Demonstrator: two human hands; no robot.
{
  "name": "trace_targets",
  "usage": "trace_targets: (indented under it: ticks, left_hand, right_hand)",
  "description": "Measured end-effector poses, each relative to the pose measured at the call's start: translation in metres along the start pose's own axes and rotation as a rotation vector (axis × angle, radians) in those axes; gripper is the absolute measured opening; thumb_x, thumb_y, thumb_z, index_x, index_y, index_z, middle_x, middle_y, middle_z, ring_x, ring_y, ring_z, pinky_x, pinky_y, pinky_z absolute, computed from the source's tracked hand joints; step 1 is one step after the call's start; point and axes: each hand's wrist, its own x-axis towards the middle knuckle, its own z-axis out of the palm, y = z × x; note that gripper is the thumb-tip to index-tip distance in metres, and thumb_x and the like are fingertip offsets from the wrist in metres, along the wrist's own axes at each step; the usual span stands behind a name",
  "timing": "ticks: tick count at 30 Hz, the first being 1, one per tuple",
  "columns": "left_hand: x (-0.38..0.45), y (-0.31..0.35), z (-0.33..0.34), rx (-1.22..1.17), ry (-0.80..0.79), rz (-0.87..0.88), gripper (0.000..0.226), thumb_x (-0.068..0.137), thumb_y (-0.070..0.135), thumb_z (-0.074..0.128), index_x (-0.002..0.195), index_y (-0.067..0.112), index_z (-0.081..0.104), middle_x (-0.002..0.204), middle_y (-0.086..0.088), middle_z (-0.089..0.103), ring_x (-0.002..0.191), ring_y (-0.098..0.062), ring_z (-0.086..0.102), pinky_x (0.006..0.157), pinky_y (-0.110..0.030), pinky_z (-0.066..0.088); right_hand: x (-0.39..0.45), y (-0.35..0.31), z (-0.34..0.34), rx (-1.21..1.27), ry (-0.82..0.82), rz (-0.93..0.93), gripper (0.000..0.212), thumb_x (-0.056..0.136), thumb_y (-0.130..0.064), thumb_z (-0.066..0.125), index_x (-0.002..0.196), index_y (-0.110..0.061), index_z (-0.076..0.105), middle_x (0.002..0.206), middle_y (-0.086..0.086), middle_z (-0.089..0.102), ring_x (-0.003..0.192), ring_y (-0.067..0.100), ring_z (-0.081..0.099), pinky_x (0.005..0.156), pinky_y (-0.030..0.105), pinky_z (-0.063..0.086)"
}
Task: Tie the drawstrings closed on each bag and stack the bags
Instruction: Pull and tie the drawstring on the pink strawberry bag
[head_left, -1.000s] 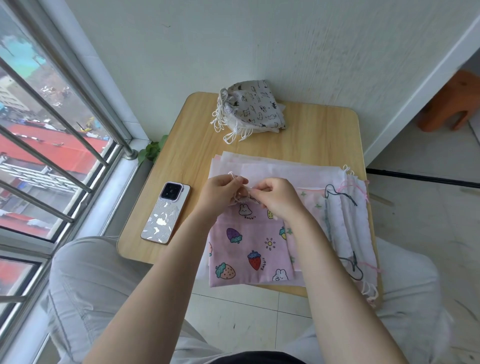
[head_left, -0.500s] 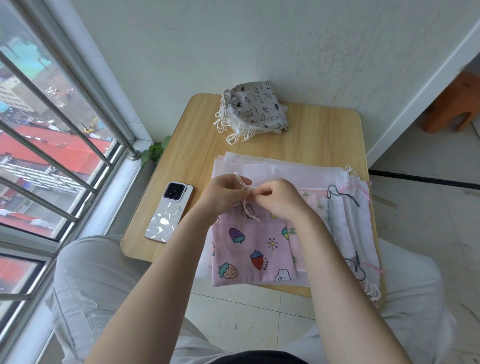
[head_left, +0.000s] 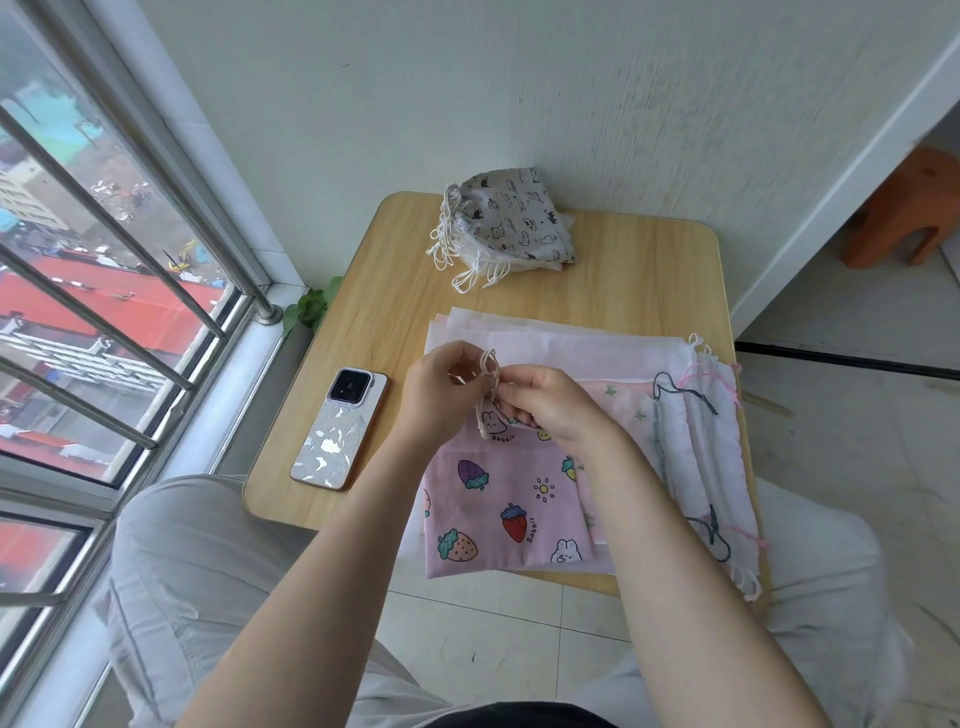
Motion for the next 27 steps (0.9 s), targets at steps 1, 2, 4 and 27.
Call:
trace_targets:
  ticks: [1,2,4,27]
  left_hand:
    - [0.000,0.000,0.000,0.010,0.009,0.007,0.007,0.080,0.010,0.075,0.082,0.014,0.069,0.075,0.007,0.065,0.067,-0.006,0.056,0.067,-0.023,0.047]
    - [0.000,0.000,-0.001,0.017,0.016,0.011,0.007,0.080,0.010,0.075,0.082,0.014,0.069,0.075,0.007,0.065,0.067,-0.006,0.056,0.067,-0.025,0.047]
    - [0.000,0.000,-0.001,0.014,0.020,0.009,0.007,0.081,0.012,0.075,0.082,0.013,0.068,0.074,0.008,0.064,0.067,-0.006,0.056,0.067,-0.026,0.047]
    - [-0.004,0.008,-0.003,-0.140,-0.060,-0.116,0.007,0.086,0.015,0.071,0.085,0.009,0.075,0.070,-0.004,0.069,0.057,-0.004,0.057,0.060,-0.024,0.050]
  right_hand:
    - [0.000,0.001,0.000,0.039,-0.003,0.010,0.020,0.098,-0.005,0.053,0.109,-0.010,0.069,0.061,0.002,0.051,0.048,0.007,0.038,0.048,0.015,0.033]
    - [-0.001,0.001,0.001,0.059,0.010,0.017,0.020,0.098,-0.006,0.052,0.108,-0.011,0.069,0.062,0.002,0.052,0.048,0.007,0.038,0.048,0.016,0.033]
    - [-0.002,-0.001,0.003,0.048,0.062,0.020,0.017,0.096,-0.007,0.056,0.102,-0.015,0.070,0.066,0.000,0.058,0.052,0.006,0.045,0.050,0.015,0.039]
    - [0.005,-0.008,0.020,-0.487,0.221,-0.126,0.017,0.094,-0.010,0.046,0.085,-0.008,0.060,0.076,0.003,0.060,0.069,0.018,0.052,0.062,0.030,0.042]
